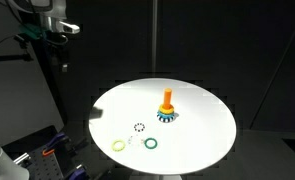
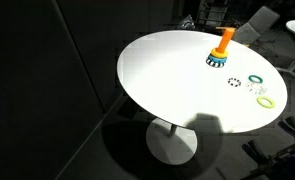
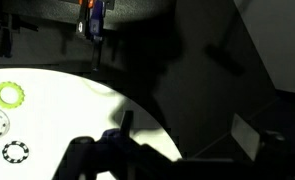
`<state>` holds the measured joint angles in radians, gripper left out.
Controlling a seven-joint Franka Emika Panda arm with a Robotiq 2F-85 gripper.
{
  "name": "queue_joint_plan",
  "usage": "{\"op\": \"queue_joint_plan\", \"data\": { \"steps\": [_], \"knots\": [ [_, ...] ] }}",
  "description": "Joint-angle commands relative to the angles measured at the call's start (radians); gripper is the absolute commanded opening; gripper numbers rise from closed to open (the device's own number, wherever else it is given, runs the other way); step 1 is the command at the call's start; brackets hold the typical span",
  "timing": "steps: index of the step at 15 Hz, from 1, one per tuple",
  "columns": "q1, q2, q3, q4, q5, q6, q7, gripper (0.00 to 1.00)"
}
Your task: Remove the orange circular object from the wooden object
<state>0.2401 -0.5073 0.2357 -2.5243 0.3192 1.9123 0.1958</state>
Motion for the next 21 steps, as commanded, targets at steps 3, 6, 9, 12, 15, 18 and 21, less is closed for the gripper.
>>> {"op": "queue_joint_plan", "data": {
  "steps": [3,6,9,12,15,18,21],
  "knots": [
    [-0.060,0.110,0.007,0.080,-0.061,0.117,0.045,1.00],
    [-0.095,0.191,0.011,0.117,-0.121,0.208,0.094,1.00],
    [-0.126,0.270,0.010,0.159,-0.212,0.285,0.159,1.00],
    [-0.150,0.336,0.001,0.193,-0.308,0.337,0.233,1.00],
    [-0.172,0.393,-0.020,0.226,-0.399,0.362,0.297,1.00],
    [-0.186,0.441,-0.052,0.260,-0.455,0.369,0.333,1.00],
    [-0.199,0.479,-0.094,0.287,-0.490,0.374,0.342,1.00]
  ]
}}
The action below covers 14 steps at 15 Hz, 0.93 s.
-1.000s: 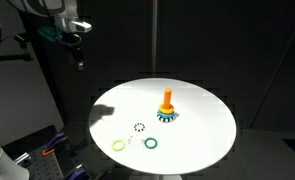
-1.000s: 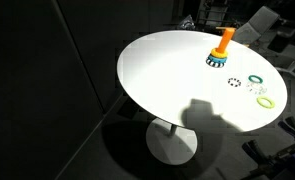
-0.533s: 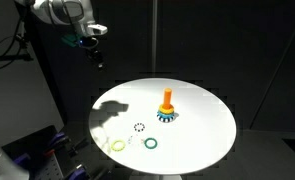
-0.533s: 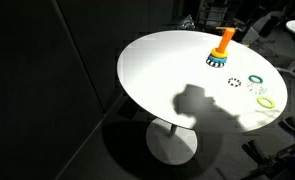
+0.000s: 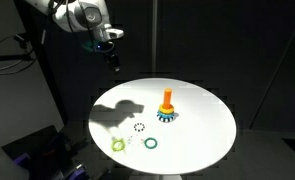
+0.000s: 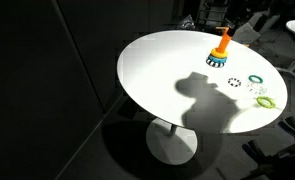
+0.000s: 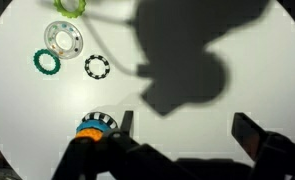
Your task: Remove the orange circular object from the wooden object
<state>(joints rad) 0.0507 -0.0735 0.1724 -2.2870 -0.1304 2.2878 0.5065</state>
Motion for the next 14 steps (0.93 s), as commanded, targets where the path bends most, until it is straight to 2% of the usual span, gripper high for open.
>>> {"op": "queue_joint_plan", "data": {
  "steps": [1,8,14],
  "knots": [
    [-0.013,0.054,-0.045,0.057,-0.046,0.001,0.028,1.00],
    [-0.040,0.099,-0.138,0.087,-0.055,0.049,-0.012,1.00],
    [-0.061,0.152,-0.184,0.137,0.055,0.057,-0.144,1.00]
  ]
}}
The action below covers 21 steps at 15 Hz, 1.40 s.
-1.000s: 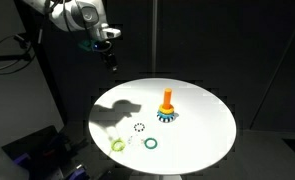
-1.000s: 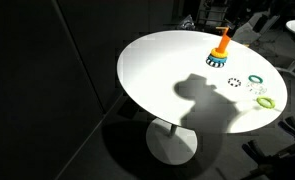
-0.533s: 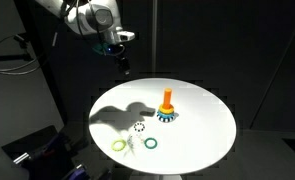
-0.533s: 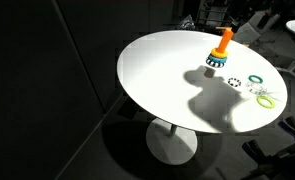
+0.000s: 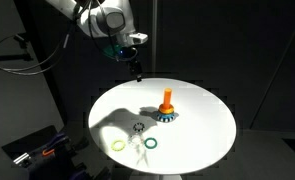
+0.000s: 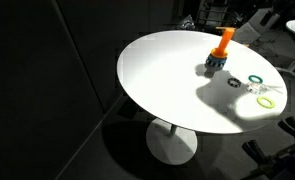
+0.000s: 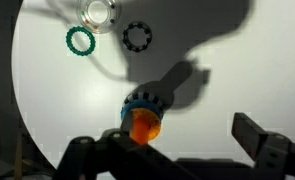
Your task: Remove the orange circular object from the wooden object
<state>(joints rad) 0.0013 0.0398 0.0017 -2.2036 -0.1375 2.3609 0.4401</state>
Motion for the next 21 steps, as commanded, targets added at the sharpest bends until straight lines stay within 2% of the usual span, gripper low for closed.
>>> {"op": "queue_joint_plan", "data": {
  "steps": [1,6,7,17,21],
  "knots": [
    [-0.016,0.051,-0.019,0.069,0.090,-0.026,-0.101,1.00],
    [-0.030,0.092,-0.037,0.126,0.184,-0.060,-0.178,1.00],
    [-0.019,0.069,-0.036,0.075,0.155,-0.018,-0.143,1.00],
    [-0.016,0.076,-0.037,0.077,0.157,-0.019,-0.145,1.00],
    [-0.026,0.114,-0.050,0.107,0.159,-0.018,-0.140,1.00]
  ]
}}
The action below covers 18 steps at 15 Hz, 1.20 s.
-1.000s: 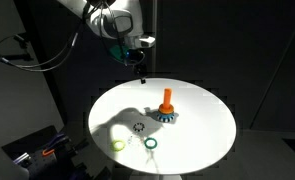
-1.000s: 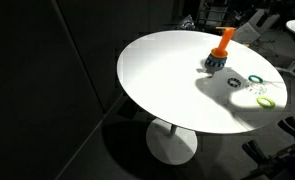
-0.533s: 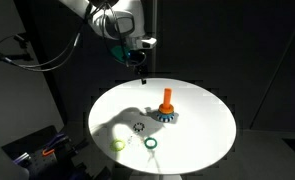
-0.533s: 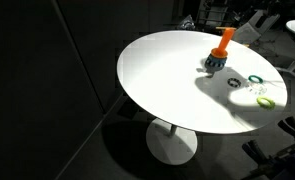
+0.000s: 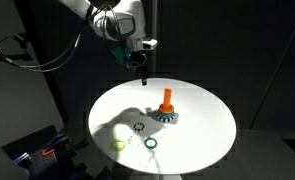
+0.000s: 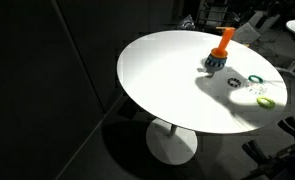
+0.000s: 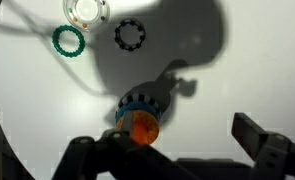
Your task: Remove the orange circular object from the wooden object
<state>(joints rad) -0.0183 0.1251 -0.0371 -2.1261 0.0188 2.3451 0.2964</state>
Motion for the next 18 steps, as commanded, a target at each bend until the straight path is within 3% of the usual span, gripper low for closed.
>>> {"op": "queue_joint_plan", "data": {
  "steps": [1,9,18],
  "knots": [
    [-0.008,0.038,-0.014,0.035,0.008,0.001,0.002,1.00],
    [-0.025,0.151,-0.042,0.089,0.029,0.065,-0.010,1.00],
    [-0.018,0.293,-0.060,0.106,0.027,0.281,-0.001,1.00]
  ]
}}
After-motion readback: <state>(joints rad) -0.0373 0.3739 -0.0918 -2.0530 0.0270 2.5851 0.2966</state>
